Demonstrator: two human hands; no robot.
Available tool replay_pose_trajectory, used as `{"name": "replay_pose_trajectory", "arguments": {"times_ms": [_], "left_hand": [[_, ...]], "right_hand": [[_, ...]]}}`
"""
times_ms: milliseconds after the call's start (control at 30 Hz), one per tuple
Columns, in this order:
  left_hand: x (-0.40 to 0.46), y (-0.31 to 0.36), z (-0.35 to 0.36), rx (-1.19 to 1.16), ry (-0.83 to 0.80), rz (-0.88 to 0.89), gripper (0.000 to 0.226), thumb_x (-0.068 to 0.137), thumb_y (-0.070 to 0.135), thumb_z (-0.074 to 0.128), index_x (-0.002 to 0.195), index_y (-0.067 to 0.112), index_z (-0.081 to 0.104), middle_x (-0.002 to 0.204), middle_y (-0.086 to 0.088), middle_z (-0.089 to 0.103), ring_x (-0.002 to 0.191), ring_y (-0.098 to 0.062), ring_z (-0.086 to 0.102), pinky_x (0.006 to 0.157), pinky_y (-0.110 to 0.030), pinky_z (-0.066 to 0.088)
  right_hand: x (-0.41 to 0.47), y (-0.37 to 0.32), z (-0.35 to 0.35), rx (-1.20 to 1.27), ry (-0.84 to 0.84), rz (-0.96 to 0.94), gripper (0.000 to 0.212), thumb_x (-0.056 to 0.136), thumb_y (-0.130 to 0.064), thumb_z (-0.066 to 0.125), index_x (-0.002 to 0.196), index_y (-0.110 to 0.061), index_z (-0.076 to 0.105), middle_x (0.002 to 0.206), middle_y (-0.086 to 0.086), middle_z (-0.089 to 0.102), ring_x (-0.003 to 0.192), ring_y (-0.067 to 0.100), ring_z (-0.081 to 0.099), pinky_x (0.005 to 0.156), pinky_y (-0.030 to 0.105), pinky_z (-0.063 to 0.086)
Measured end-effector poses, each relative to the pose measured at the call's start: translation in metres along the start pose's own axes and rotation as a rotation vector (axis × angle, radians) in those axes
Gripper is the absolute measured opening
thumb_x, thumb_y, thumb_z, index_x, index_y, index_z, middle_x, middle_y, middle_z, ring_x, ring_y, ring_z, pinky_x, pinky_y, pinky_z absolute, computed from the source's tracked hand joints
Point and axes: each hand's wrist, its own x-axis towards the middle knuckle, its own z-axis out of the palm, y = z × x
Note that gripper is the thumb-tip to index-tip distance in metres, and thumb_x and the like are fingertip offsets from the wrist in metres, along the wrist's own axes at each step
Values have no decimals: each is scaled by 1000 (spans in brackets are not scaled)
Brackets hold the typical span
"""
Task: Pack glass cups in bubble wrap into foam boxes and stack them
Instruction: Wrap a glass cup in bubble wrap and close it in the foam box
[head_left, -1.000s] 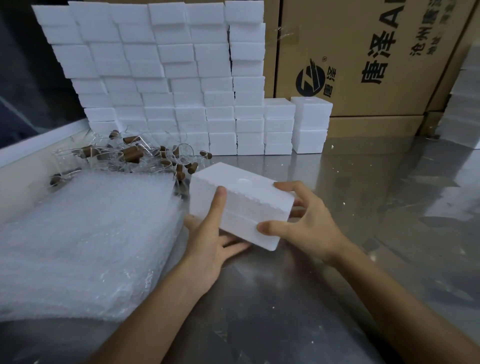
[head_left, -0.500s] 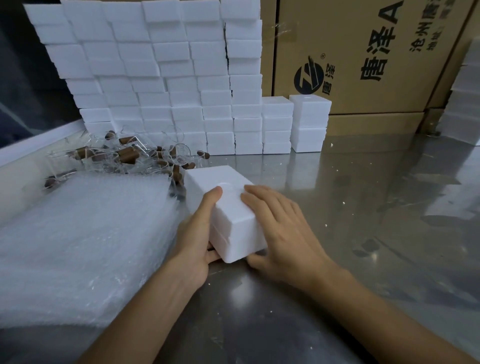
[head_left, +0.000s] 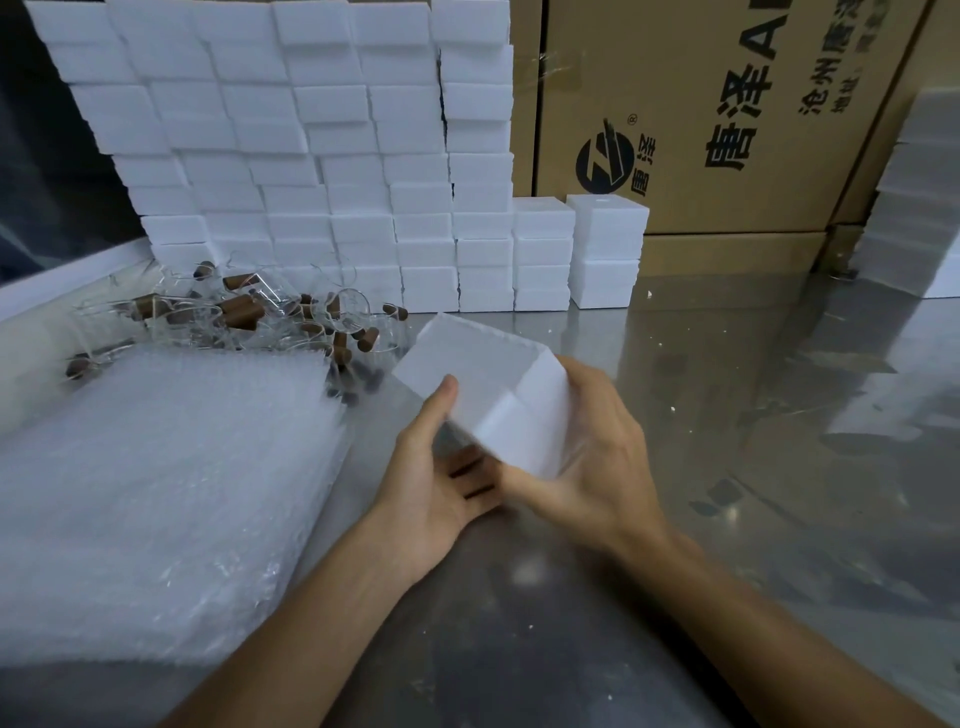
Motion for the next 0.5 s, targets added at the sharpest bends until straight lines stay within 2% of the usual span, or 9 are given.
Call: {"name": "replay_pose_trajectory", "arguments": {"times_ms": [100, 267, 367, 500], "left_hand": [[9, 1, 5, -89, -111, -30, 62, 79, 52, 68, 127, 14, 60, 83, -11, 73, 76, -28, 72, 67, -42, 58], [26, -3, 23, -101, -140, 14, 53, 81, 49, 63, 120, 13, 68, 107, -14, 72, 93, -29, 71, 77, -43, 58], [32, -8, 29, -117, -132, 46, 57, 76, 48, 66, 120, 11, 68, 111, -15, 71, 95, -30, 70, 78, -44, 58], [36, -9, 26, -146, -148, 68, 54, 75, 48, 69, 114, 12, 71, 108, -15, 72, 92, -31, 70, 81, -44, 58]], "right_hand": [[2, 5, -2, -3, -19, 15, 89, 54, -36, 87, 133, -17, 51, 122, -5, 61, 111, 15, 59, 90, 37, 51], [9, 15, -5, -90, -32, -3, 88, 53, -36, 88, 131, -15, 52, 117, -5, 60, 104, 12, 58, 82, 26, 48], [10, 21, -9, -101, -34, -19, 87, 52, -40, 83, 129, -16, 51, 116, -6, 60, 101, 10, 57, 80, 21, 45], [10, 22, -6, -103, -43, -55, 85, 51, -40, 83, 125, -20, 47, 113, -5, 59, 99, 11, 56, 77, 21, 43]]}}
